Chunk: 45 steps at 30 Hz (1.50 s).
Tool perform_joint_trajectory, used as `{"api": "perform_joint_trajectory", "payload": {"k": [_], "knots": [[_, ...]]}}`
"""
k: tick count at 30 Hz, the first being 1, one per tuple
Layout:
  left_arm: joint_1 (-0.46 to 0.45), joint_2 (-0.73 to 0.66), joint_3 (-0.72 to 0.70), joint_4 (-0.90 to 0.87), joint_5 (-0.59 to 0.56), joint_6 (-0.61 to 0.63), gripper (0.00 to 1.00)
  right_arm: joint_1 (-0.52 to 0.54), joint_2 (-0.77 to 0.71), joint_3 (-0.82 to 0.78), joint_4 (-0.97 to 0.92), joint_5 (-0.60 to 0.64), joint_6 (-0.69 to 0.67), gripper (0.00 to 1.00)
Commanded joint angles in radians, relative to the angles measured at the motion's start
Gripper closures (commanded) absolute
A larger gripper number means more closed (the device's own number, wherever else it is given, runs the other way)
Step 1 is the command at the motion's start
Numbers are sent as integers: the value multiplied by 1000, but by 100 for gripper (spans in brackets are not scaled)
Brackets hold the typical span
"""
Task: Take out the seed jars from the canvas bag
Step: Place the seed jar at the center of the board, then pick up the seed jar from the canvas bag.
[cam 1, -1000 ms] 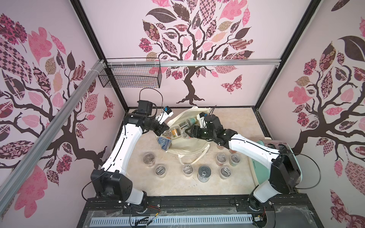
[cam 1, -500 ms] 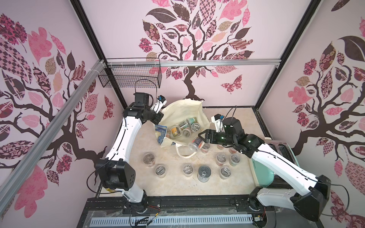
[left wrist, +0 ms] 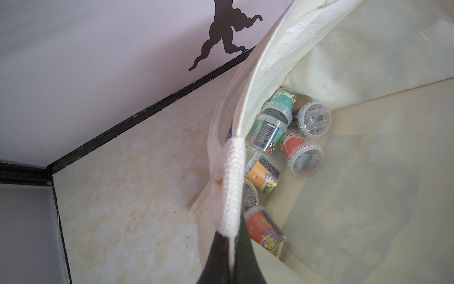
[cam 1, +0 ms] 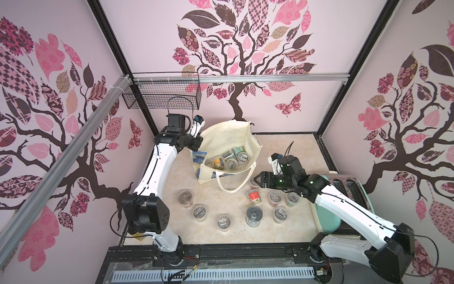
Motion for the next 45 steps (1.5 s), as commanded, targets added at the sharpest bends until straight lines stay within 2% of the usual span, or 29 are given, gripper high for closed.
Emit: {"api": "perform_joint_trajectory", "payload": {"k": [1, 6, 13, 15, 24, 30, 35, 39, 45], "knots": [[3, 0, 7, 72, 11, -12, 100, 1, 40, 18, -18, 48, -79, 21], [4, -13, 12, 49, 34, 7, 100, 2, 65, 59, 2, 26, -124, 19], [4, -41, 19, -117, 246, 122, 100, 3, 110, 252, 40, -88, -160, 20], [2, -52, 11, -150, 281, 152, 100, 30, 146, 306, 59, -77, -177, 21], [-18, -121, -103, -240, 320, 257, 100, 152, 428, 488, 112, 183, -216, 19], [-54, -150, -160, -284, 334, 300, 100, 162, 541, 401, 273, 247, -222, 16], [-70, -151, -187, -260, 333, 258, 100, 161, 629, 367, 351, 288, -282, 12], [-72, -153, -192, -251, 334, 252, 100, 162, 719, 404, 354, 313, -349, 8], [-72, -151, -189, -250, 331, 240, 100, 157, 827, 466, 358, 416, -332, 2]]}}
